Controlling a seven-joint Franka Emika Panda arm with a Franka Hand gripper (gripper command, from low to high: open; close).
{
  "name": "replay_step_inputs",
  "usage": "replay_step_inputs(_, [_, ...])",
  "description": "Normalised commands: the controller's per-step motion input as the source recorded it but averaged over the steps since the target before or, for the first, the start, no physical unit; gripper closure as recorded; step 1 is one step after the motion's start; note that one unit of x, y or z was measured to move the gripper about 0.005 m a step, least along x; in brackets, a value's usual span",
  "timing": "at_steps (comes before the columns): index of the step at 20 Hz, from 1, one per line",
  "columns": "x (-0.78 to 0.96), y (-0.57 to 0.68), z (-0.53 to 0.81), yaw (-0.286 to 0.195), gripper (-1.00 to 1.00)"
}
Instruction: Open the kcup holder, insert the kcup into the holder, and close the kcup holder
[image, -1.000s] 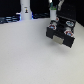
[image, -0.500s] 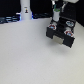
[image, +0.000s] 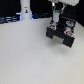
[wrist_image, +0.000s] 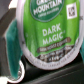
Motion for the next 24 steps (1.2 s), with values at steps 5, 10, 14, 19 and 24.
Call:
replay_step_inputs(5, [0.42, 0.31, 0.30, -0.012, 1.00])
replay_step_inputs(10, [0.42, 0.30, 0.26, -0.035, 1.00])
replay_step_inputs(14, [0.29, 0.12, 0.04, -0.007, 1.00])
replay_step_inputs(19, [0.45, 0.31, 0.10, -0.001, 1.00])
replay_step_inputs(24, [0.36, 0.30, 0.09, -0.004, 1.00])
